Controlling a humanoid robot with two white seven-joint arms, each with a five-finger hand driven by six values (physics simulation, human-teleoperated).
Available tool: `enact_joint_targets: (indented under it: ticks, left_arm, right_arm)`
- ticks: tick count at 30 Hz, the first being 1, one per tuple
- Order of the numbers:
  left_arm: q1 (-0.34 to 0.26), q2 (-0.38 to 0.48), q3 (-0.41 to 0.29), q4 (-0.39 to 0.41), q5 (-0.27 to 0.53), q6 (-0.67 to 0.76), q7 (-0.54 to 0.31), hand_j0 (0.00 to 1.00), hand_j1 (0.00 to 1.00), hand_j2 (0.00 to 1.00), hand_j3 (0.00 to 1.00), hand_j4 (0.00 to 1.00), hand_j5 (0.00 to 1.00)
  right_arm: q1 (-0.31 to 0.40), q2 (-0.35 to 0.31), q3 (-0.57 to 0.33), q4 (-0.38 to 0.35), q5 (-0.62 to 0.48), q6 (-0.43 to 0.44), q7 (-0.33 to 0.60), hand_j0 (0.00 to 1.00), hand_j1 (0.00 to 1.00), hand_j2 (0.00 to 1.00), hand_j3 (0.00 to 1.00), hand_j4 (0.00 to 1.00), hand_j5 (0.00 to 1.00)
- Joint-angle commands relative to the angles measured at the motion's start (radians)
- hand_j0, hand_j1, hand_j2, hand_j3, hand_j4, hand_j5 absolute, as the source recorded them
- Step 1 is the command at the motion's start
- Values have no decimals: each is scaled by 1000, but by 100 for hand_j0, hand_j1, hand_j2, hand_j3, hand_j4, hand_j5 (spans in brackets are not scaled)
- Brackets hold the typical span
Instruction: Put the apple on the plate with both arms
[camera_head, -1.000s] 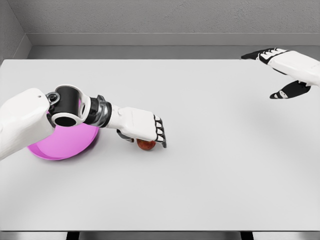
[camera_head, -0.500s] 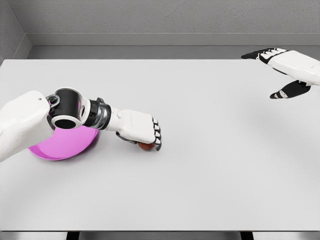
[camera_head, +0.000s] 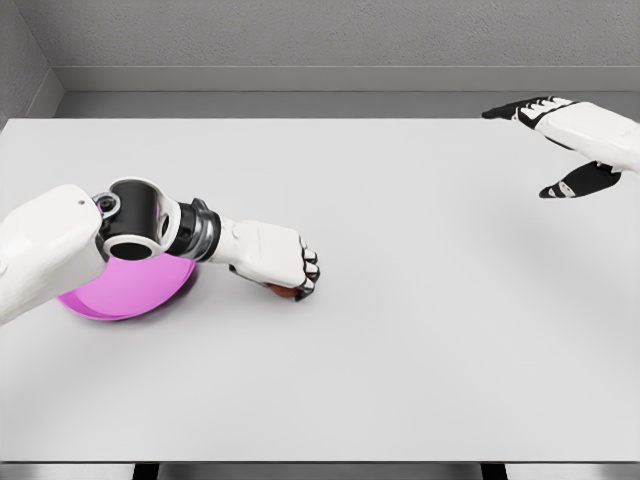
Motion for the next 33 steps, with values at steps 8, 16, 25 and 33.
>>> enact_joint_targets:
  ticks: [8,16,25,33]
  left_arm:
    - [-2,29,43,2,220,-1,-2,16,16,16,16,16,16]
    - [0,240,166,17,327,-1,-2,16,16,16,16,16,16]
    - [43,350,217,99,372,-1,-2,16,16,16,16,16,16]
    - [133,410,304,117,398,-1,-2,24,24,24,24,24,24]
  right_arm:
    - [0,-1,0,1,-3,1,0,100,100,100,100,100,100]
    - [2,-1,0,-1,-3,1,0,100,100,100,100,100,100]
    - [5,-1,0,1,-3,1,0,100,100,100,100,100,100]
    - [5,-1,0,-1,-5,1,0,100,100,100,100,100,100]
